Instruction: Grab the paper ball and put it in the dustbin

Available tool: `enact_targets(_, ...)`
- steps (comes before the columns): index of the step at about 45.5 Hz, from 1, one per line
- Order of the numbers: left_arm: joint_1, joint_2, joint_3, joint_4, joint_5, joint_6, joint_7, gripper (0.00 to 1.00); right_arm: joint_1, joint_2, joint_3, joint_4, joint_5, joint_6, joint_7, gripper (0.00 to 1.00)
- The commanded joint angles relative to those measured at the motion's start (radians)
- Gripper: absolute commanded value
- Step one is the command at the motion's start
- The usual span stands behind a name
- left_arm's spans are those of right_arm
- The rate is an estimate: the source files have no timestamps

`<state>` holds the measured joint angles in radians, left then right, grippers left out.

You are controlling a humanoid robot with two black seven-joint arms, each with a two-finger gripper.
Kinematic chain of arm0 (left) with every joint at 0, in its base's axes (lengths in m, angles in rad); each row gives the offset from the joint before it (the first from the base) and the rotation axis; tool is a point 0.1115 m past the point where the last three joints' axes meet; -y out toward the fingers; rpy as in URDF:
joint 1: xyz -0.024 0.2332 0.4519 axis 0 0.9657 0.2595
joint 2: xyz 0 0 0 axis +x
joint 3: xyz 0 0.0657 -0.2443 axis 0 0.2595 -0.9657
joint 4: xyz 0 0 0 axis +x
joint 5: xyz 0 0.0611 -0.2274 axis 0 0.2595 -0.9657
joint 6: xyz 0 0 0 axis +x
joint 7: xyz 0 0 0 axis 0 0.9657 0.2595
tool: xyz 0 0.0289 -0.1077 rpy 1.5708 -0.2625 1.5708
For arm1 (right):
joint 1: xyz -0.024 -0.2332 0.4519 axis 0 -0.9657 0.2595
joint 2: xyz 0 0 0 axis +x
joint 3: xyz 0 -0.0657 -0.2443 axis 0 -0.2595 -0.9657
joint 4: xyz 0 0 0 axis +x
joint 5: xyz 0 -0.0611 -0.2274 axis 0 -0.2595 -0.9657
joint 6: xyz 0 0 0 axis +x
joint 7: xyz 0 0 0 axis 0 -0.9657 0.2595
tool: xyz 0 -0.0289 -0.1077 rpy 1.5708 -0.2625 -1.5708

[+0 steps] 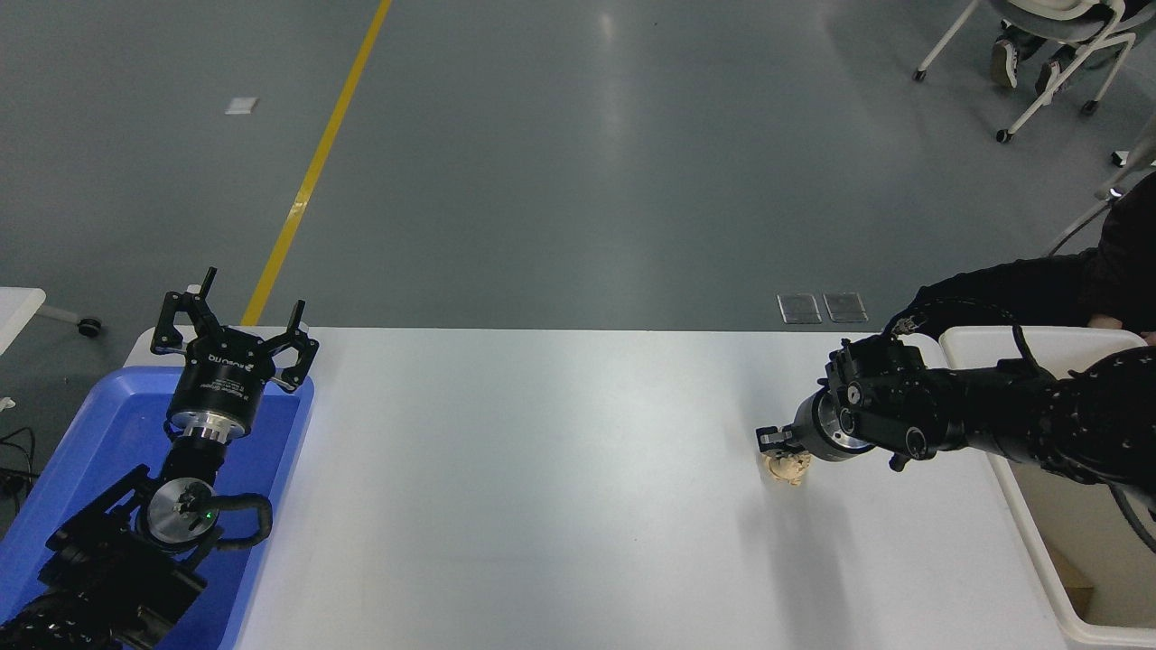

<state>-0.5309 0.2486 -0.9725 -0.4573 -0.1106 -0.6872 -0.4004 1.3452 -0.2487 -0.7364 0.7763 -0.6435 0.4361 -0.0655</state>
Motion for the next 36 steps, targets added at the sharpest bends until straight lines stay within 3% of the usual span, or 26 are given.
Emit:
enact_targets(1,0.002,0.000,0.000,-0.001,0.000,0.000,0.000,1.00,0.380,-0.210,-0.113,0.280,0.060,0.105,0.007,0.00)
enact_targets(8,0.003,0.000,-0.002,0.000,0.000,-0.002,0.000,1.00,0.804,-0.310,-0.289,0.576,0.154,0.210,0.007,0.00)
enact_targets(15,0.003,0.001,-0.002,-0.001,0.000,0.000,0.000,1.00,1.090,-0.314,-0.391,0.713,0.257,0.285,0.007,0.00)
enact_targets(36,0.005,0.000,-0.002,0.000,0.000,0.000,0.000,1.00,1.169,-0.320,-0.494,0.726,0.254,0.314,0.006,0.00)
